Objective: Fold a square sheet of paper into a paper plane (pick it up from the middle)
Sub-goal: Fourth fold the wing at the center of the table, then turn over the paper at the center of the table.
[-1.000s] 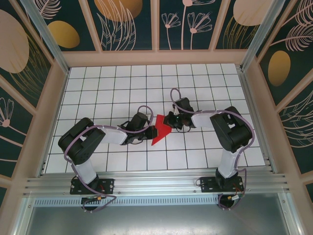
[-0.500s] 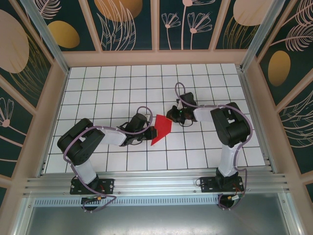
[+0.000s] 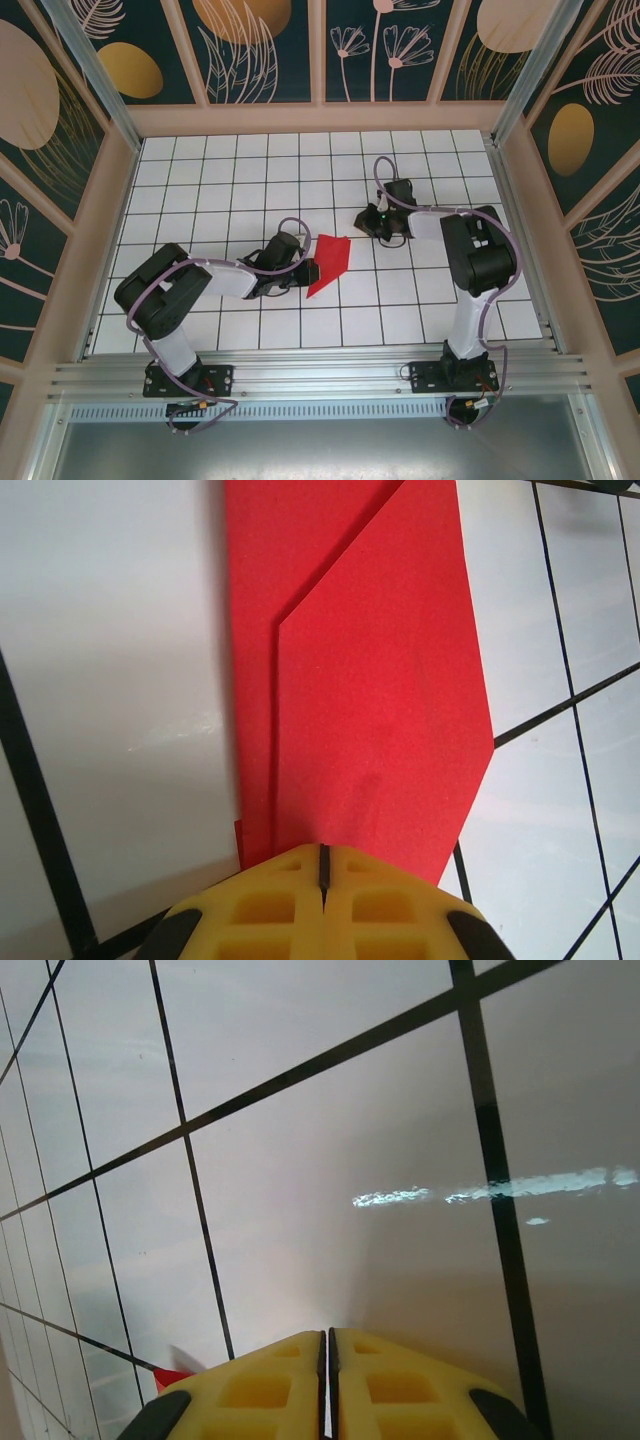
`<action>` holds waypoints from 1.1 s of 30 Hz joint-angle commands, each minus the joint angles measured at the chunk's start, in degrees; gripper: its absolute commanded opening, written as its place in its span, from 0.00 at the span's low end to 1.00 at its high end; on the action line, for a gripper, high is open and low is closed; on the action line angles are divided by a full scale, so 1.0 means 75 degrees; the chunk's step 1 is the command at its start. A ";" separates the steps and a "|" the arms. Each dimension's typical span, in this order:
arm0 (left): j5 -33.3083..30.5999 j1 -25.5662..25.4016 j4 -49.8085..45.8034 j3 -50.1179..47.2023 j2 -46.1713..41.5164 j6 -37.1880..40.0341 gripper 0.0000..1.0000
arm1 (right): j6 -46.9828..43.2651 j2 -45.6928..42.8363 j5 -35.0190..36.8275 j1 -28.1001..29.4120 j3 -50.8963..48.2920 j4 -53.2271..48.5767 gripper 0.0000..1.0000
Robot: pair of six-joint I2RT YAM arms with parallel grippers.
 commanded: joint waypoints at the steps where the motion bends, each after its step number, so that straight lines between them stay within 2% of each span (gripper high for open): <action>1: -0.0159 0.0023 -0.1795 -0.0279 0.0159 -0.0005 0.00 | -0.0327 -0.0858 0.0128 0.0070 -0.0115 -0.0357 0.15; 6: 0.0082 0.0032 -0.1796 0.0022 -0.0517 -0.0204 0.09 | -0.0238 -0.2312 0.0486 0.0352 -0.1115 -0.0430 0.24; 10: -0.0088 0.0024 -0.2227 0.0459 -0.1115 -0.0195 0.16 | 0.0067 -0.3177 0.0718 0.0706 -0.1998 -0.0410 0.32; 18: -0.0551 0.0025 -0.2751 0.0957 -0.1509 0.0067 0.23 | 0.0949 -0.3901 0.1105 0.1634 -0.3134 0.0062 0.44; 24: -0.0357 0.0027 -0.2638 0.1118 -0.0928 0.0218 0.15 | 0.1268 -0.3643 0.1244 0.2164 -0.3191 0.0311 0.47; 29: -0.0486 0.0022 -0.2637 0.1162 -0.0517 0.0270 0.08 | 0.1481 -0.3372 0.1245 0.2323 -0.3176 0.0518 0.49; 33: -0.0496 0.0031 -0.2623 0.1112 -0.0355 0.0322 0.06 | 0.1609 -0.3139 0.1222 0.2380 -0.3168 0.0594 0.50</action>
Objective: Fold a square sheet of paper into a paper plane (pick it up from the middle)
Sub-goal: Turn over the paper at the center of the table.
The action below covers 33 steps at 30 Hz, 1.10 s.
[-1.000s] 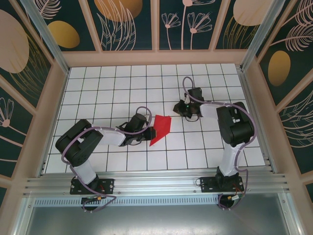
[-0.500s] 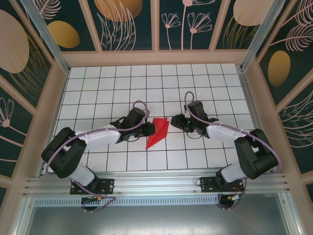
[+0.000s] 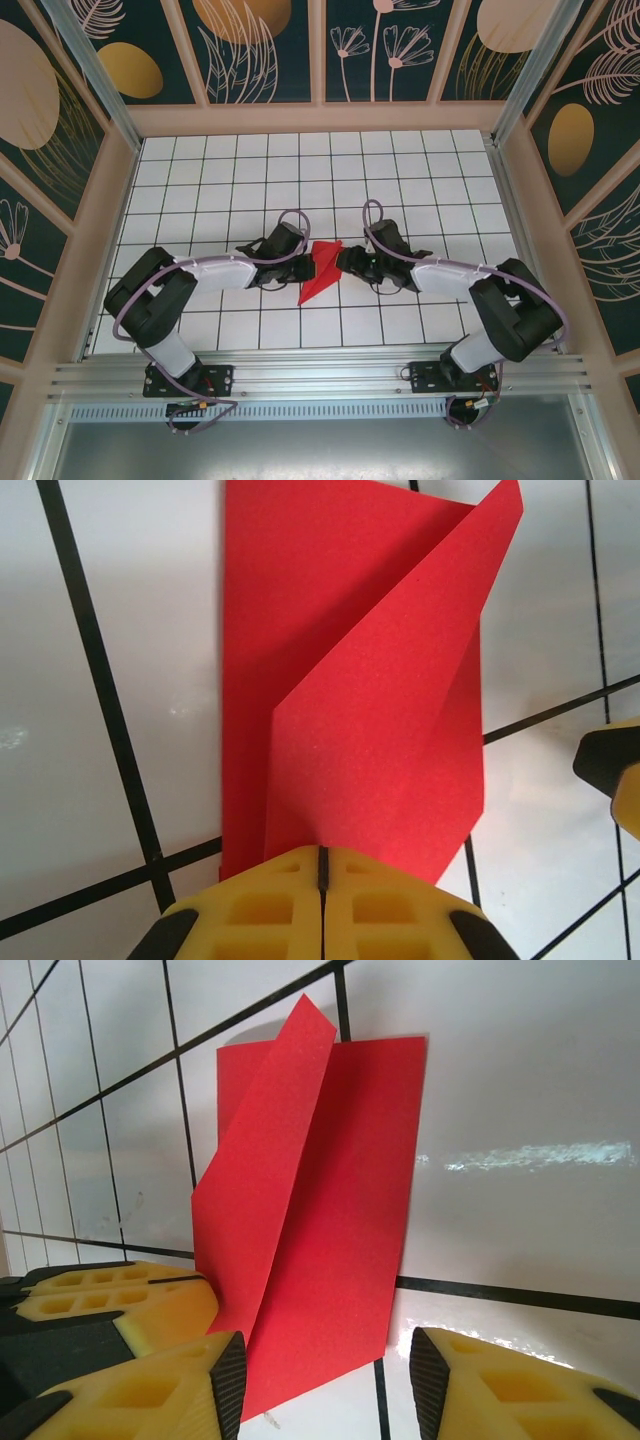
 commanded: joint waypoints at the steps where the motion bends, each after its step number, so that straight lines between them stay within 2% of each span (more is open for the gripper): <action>1: -0.0146 0.0025 -0.0132 0.0095 0.0151 0.0179 0.05 | 0.0238 0.0241 0.0068 0.0096 -0.0041 0.0290 0.50; 13: 0.0208 0.0031 0.0450 -0.0586 0.0177 -0.0146 0.03 | 0.0629 0.0609 -0.0104 0.0223 -0.0099 0.0701 0.50; 33: 0.0477 0.0029 0.0735 -0.0714 0.0075 -0.0519 0.05 | 0.1044 0.0915 -0.0162 0.0391 -0.0064 0.1136 0.49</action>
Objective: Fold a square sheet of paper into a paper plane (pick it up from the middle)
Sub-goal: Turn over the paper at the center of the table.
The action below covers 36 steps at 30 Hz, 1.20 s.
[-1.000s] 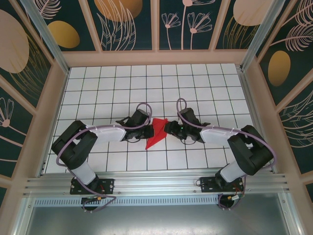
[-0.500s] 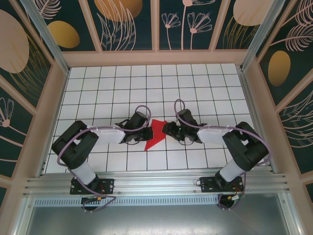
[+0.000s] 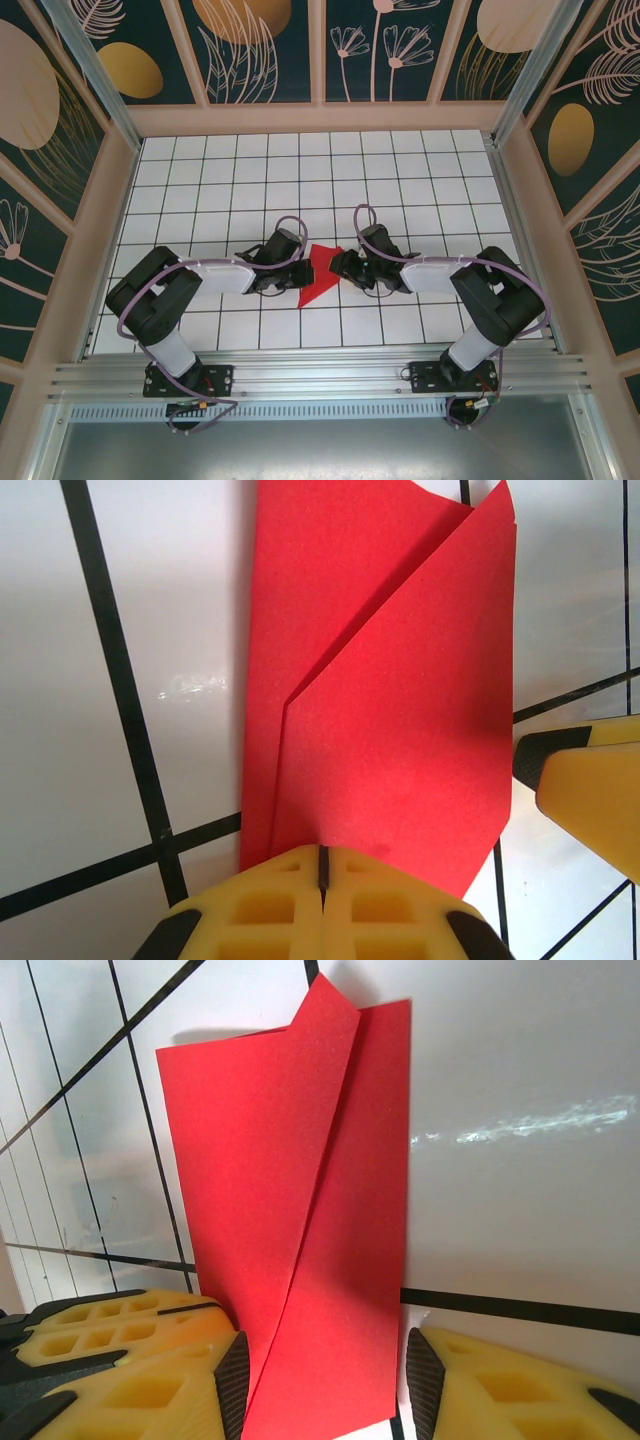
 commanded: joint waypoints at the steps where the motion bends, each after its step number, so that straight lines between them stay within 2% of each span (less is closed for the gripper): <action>1: 0.0172 0.0012 -0.0016 -0.0162 -0.0022 -0.0153 0.05 | 0.0197 0.0109 -0.0099 0.0070 -0.0061 0.0405 0.49; 19: 0.0339 0.0015 0.0290 -0.0400 -0.0056 -0.0364 0.06 | 0.0489 0.0139 -0.0240 0.0056 -0.0284 0.1099 0.49; 24: 0.0473 0.0018 0.0413 -0.0420 -0.0068 -0.0443 0.06 | 0.0552 0.0357 -0.0604 0.0058 -0.0366 0.1724 0.49; 36: 0.0512 0.0013 0.0478 -0.0539 -0.0244 -0.0532 0.06 | 0.0260 0.0906 -0.0821 -0.0069 -0.0061 0.2164 0.32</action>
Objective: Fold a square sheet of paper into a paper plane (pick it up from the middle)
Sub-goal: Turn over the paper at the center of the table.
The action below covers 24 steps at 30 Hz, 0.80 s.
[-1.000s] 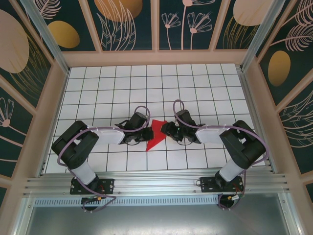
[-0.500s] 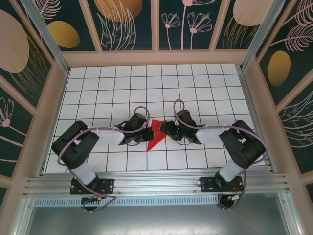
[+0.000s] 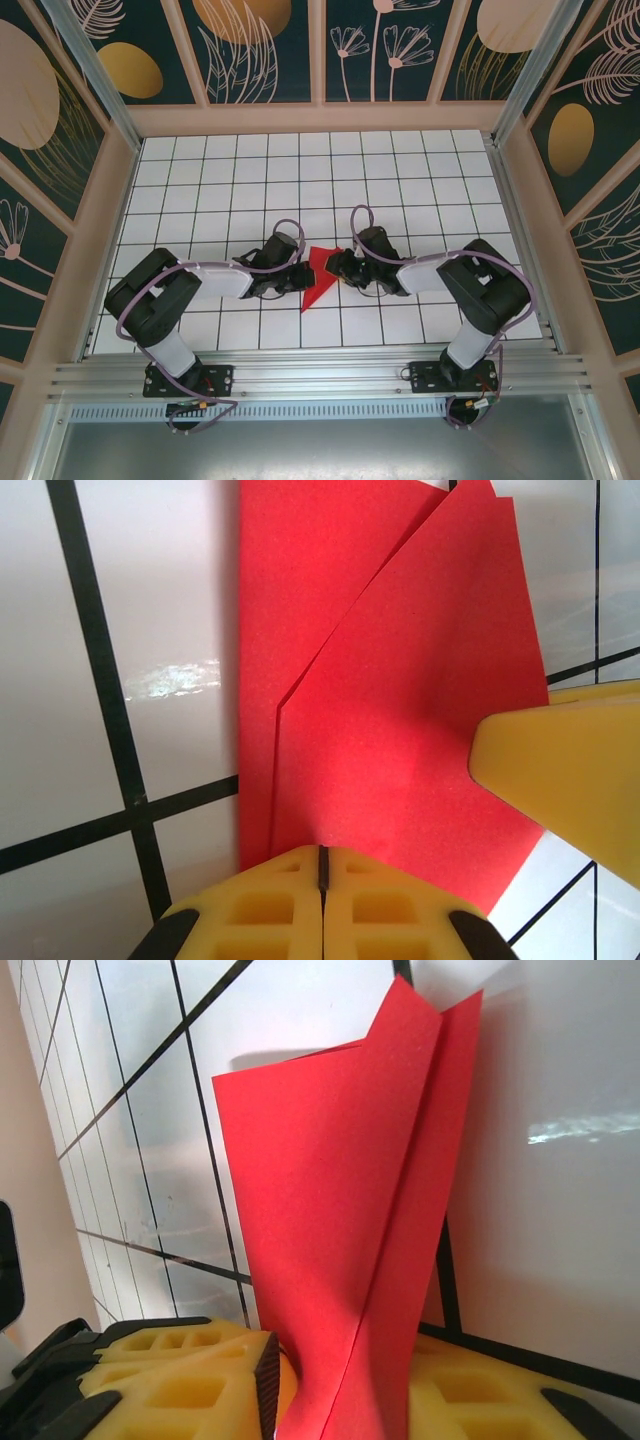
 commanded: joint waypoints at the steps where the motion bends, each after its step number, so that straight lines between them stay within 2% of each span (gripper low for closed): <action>1: 0.0151 0.0017 -0.0106 -0.0138 -0.0170 -0.0108 0.06 | -0.0220 0.0254 -0.0187 -0.0065 0.0183 0.0422 0.31; 9: 0.0211 0.0012 -0.0008 -0.0194 -0.0288 -0.0152 0.06 | -0.0438 0.0482 -0.0445 -0.0229 0.0233 0.0688 0.24; 16: 0.0347 0.0016 0.0137 -0.0244 -0.0480 -0.0196 0.07 | -0.0685 0.0616 -0.0494 -0.0266 0.0452 0.0461 0.14; 20: 0.0304 0.0009 0.0148 -0.0276 -0.0643 -0.0218 0.12 | -0.0907 0.0468 -0.0453 -0.0272 0.0616 0.0061 0.07; 24: 0.0064 0.0010 0.0144 -0.0388 -0.1041 -0.0296 0.20 | -0.1345 0.0028 -0.0131 -0.0285 0.0860 -0.0876 0.06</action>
